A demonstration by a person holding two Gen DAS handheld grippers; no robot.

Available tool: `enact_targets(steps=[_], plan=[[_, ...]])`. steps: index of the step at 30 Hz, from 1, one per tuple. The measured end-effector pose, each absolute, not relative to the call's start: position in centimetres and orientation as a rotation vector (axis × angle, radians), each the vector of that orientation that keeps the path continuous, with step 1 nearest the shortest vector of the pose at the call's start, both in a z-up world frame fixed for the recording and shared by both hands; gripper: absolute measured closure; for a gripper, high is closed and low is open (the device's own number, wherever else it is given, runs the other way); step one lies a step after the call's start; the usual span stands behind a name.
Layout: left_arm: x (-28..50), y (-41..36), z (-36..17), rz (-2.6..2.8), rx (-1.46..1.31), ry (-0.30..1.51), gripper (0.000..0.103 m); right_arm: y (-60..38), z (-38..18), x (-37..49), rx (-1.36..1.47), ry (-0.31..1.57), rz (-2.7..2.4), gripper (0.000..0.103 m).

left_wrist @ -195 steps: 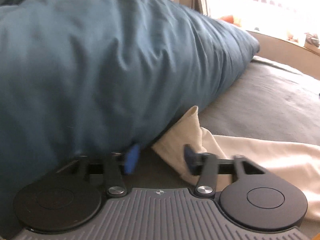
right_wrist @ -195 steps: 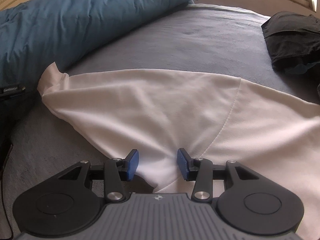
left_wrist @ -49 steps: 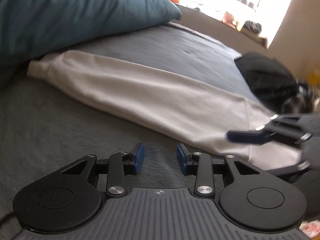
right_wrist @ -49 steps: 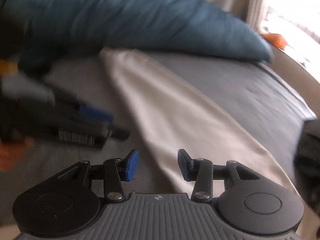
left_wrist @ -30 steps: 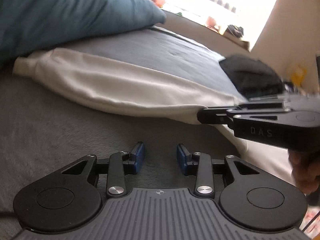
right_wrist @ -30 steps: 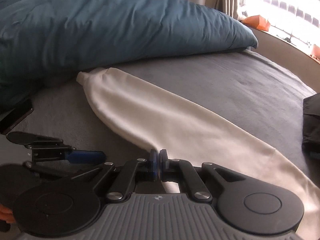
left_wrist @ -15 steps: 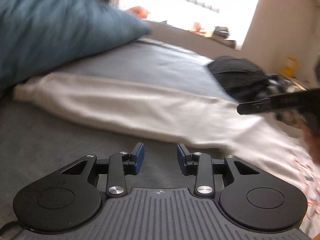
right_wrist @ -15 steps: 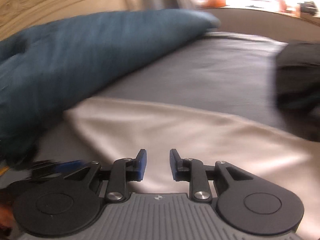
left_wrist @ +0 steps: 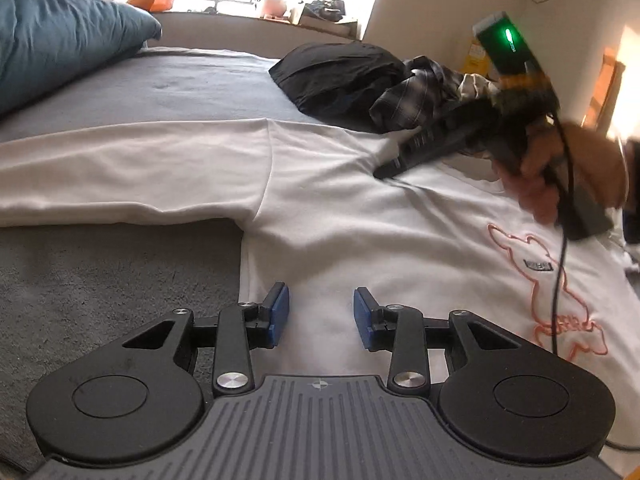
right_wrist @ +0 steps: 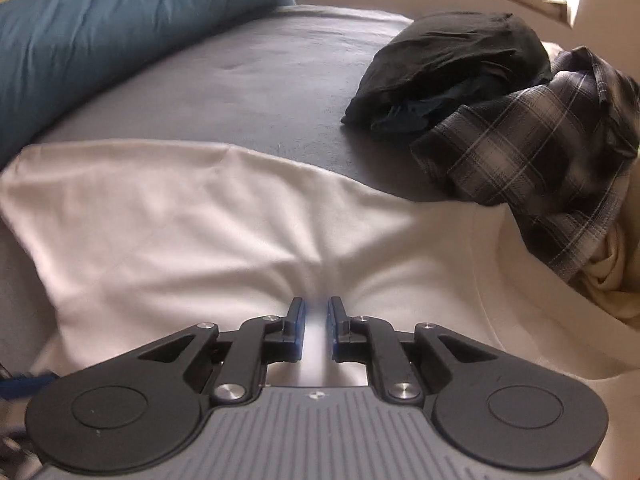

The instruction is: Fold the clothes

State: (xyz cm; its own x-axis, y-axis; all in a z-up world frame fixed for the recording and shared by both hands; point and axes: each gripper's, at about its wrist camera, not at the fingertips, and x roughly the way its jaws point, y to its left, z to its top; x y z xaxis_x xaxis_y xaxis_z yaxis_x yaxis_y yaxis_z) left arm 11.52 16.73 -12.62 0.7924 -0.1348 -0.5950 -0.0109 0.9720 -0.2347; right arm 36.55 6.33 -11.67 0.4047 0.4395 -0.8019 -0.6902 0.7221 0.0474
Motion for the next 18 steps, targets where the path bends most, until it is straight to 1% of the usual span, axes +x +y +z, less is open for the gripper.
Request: enact_targets(steps=[2, 5, 9, 15, 18], plan=[[11.6, 16.6, -12.8, -0.059, -0.226, 0.653, 0.068, 7.3, -11.4, 37.1, -0.295, 0.879, 0.737, 0.091], [11.6, 16.2, -12.8, -0.054, -0.207, 0.647, 0.068, 8.2, -12.8, 37.8, -0.286, 0.92, 0.745, 0.091], [11.4, 16.6, -13.0, -0.051, -0.233, 0.642, 0.068, 6.6, -13.2, 36.4, -0.278, 0.916, 0.741, 0.091], [11.5, 16.1, -13.2, -0.04, -0.211, 0.633, 0.066, 8.3, -13.2, 39.7, -0.196, 0.946, 0.706, 0.092], [11.5, 16.2, -13.3, -0.045, -0.205, 0.63, 0.066, 7.6, -13.1, 38.7, -0.24, 0.942, 0.711, 0.092]])
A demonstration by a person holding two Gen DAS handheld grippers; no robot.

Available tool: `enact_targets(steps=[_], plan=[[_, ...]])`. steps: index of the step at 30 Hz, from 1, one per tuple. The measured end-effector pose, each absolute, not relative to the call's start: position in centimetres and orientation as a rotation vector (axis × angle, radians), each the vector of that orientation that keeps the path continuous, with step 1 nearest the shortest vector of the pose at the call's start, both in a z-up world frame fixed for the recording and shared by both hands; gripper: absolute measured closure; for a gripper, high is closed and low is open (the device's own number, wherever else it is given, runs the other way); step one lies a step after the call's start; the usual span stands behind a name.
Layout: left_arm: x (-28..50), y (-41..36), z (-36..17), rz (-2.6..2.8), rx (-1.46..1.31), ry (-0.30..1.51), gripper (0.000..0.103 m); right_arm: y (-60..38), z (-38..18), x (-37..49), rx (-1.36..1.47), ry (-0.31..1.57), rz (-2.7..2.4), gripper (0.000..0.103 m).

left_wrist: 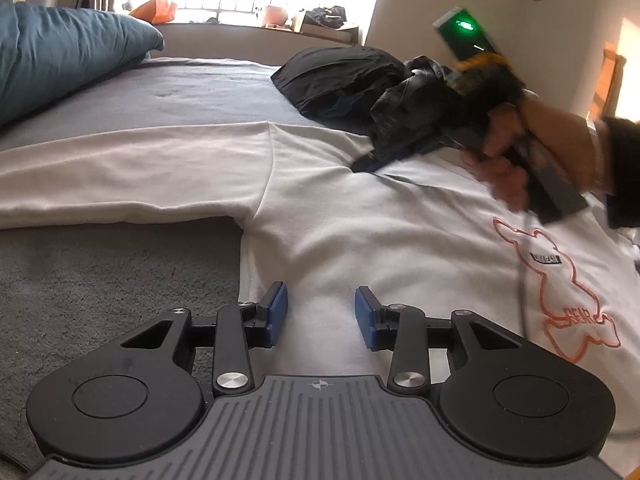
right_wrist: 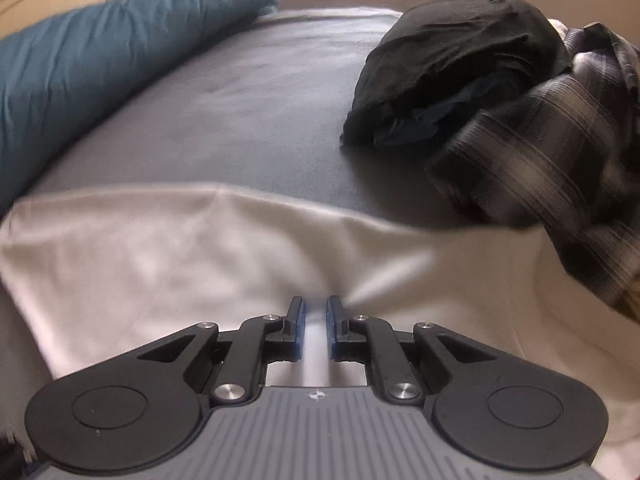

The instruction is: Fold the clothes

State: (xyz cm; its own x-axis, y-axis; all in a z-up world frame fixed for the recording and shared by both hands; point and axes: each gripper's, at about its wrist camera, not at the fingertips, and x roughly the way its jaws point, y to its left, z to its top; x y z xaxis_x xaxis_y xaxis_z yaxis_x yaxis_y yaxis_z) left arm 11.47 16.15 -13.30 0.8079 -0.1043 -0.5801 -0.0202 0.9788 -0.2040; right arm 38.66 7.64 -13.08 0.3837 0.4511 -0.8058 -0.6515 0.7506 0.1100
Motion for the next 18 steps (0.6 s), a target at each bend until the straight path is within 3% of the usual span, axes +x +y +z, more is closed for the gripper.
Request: enact_targets(steps=[8, 13, 18], plan=[[11.4, 16.2, -13.4, -0.047, -0.2, 0.63, 0.066, 9.0, -13.2, 41.6, -0.243, 0.904, 0.671, 0.095], [11.3, 16.5, -13.4, -0.046, -0.231, 0.634, 0.066, 5.5, -11.2, 38.7, -0.241, 0.927, 0.688, 0.094], [11.4, 16.3, -13.2, -0.047, -0.221, 0.644, 0.064, 6.8, -13.3, 42.1, -0.231, 0.914, 0.626, 0.096]])
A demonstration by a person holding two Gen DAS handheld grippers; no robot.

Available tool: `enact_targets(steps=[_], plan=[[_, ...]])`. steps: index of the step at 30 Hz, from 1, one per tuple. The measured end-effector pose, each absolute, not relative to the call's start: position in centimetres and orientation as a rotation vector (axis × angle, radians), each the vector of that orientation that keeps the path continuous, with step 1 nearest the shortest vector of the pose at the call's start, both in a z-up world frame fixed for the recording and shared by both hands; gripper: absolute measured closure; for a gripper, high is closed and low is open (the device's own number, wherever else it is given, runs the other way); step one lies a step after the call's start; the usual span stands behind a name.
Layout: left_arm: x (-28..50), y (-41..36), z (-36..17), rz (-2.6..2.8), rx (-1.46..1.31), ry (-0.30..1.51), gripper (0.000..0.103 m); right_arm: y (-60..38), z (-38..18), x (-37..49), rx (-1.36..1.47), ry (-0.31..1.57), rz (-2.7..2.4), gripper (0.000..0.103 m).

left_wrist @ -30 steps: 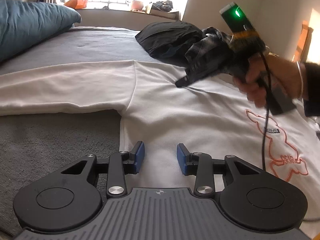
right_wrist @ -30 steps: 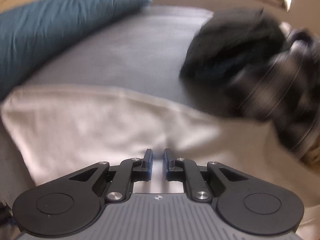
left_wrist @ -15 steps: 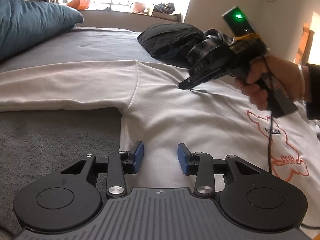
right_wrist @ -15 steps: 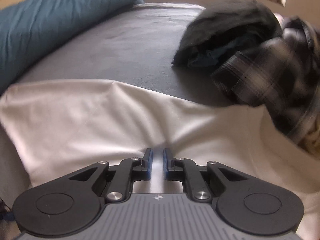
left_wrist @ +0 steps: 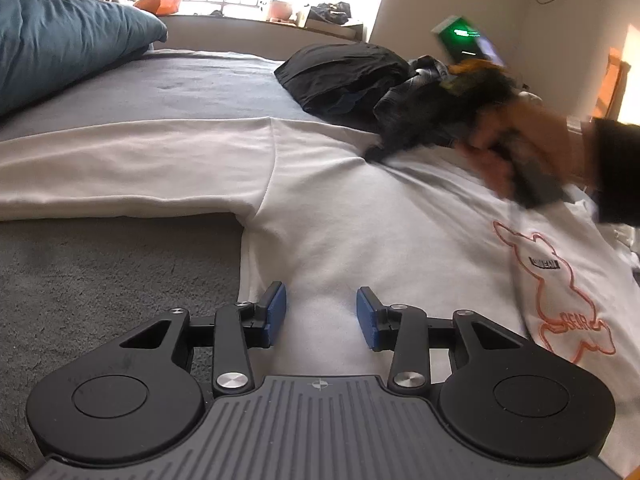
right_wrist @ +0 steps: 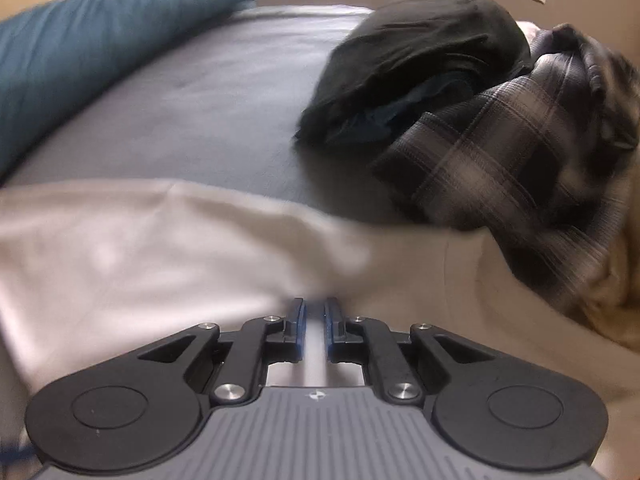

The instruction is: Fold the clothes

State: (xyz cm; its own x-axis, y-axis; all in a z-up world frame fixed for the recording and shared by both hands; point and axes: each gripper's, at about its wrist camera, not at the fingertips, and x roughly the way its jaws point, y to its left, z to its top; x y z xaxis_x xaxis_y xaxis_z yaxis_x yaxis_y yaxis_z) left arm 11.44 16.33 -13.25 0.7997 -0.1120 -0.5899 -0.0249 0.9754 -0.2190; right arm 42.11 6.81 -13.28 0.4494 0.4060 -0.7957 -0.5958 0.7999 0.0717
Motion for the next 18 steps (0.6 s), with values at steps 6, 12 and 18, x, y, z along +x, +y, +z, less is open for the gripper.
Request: enact_targets(steps=[6, 12, 18], plan=[[11.2, 16.2, -13.2, -0.038, -0.224, 0.637, 0.064, 7.4, -11.3, 42.3, -0.206, 0.925, 0.63, 0.094], [11.3, 16.1, -13.2, -0.038, -0.23, 0.641, 0.059, 9.8, -12.5, 37.1, -0.292, 0.968, 0.809, 0.093], [10.8, 15.7, -12.7, -0.023, -0.206, 0.633, 0.058, 7.5, -10.9, 41.3, -0.094, 0.935, 0.627, 0.093]])
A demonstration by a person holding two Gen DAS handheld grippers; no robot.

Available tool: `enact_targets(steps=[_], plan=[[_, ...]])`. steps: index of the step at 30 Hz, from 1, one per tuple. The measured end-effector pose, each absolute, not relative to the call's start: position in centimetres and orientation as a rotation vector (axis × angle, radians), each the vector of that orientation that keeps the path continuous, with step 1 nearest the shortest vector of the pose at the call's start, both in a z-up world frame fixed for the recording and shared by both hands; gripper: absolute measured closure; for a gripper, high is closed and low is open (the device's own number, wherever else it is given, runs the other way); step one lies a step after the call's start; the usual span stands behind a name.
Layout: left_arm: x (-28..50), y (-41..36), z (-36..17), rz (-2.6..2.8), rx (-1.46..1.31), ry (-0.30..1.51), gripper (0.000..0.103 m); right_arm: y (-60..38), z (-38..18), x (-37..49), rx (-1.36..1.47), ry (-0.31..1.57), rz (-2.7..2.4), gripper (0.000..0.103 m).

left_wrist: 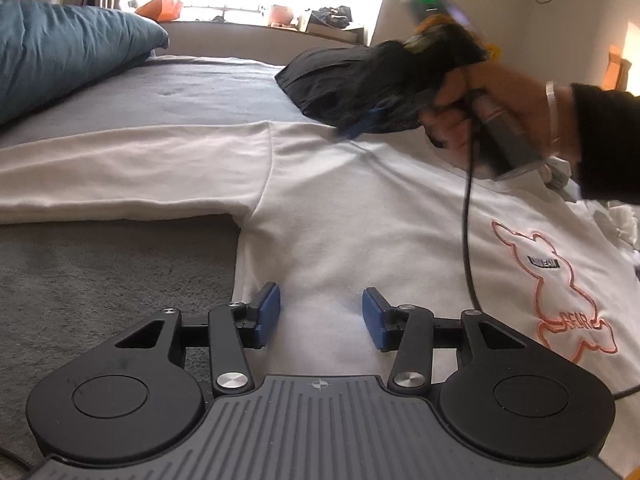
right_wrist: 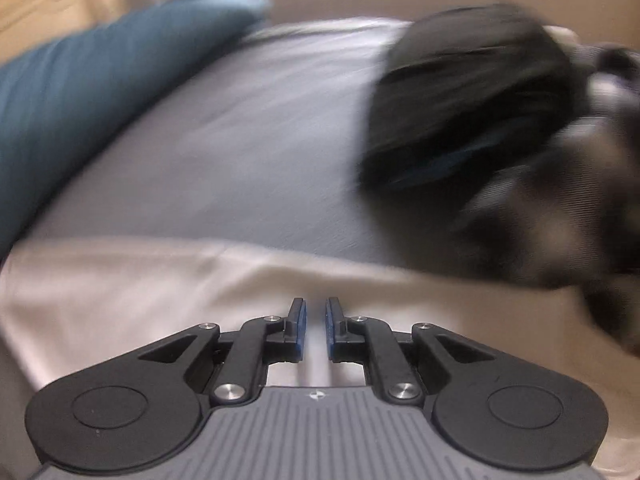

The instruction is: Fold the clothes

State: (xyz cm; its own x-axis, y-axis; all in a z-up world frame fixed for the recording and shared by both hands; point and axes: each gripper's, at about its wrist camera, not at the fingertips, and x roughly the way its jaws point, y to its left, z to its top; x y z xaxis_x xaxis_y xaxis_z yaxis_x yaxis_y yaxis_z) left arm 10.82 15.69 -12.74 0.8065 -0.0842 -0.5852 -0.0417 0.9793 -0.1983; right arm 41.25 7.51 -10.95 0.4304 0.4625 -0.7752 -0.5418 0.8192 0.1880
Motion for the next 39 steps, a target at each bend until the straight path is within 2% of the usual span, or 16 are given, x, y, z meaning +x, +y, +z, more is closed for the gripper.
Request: enact_targets(steps=[3, 6, 13, 16, 19, 25, 31, 36, 39], plan=[[10.3, 16.0, -11.8, -0.002, -0.209, 0.612, 0.057, 2.8, -8.5, 40.6, -0.051, 0.923, 0.657, 0.092], [10.4, 16.2, -11.1, -0.002, -0.189, 0.575, 0.057, -2.8, -7.3, 39.1, -0.006, 0.988, 0.691, 0.092], [13.4, 15.5, -11.4, 0.026, -0.192, 0.634, 0.057, -17.5, -9.8, 35.1, -0.104, 1.063, 0.366, 0.091], [14.0, 14.3, -11.6, 0.096, -0.1, 0.679, 0.057, -24.1, -10.3, 33.7, -0.187, 1.042, 0.098, 0.091], [13.9, 13.7, -11.1, 0.136, -0.038, 0.69, 0.057, -28.2, -9.2, 31.6, -0.103, 1.022, 0.049, 0.091], [13.9, 13.3, -9.8, 0.182, 0.011, 0.724, 0.057, -20.9, -7.9, 27.5, -0.04, 0.932, 0.457, 0.09], [13.3, 15.2, -9.1, 0.332, 0.031, 0.792, 0.057, -6.6, -10.8, 21.7, -0.314, 0.806, 0.759, 0.09], [10.9, 18.4, -7.6, 0.44, -0.034, 0.811, 0.057, 1.2, -12.8, 11.5, -0.497, 0.66, 0.943, 0.09], [9.8, 19.3, -7.2, 0.467, -0.03, 0.819, 0.057, 3.9, -13.3, 5.3, -0.556, 0.653, 1.171, 0.09]])
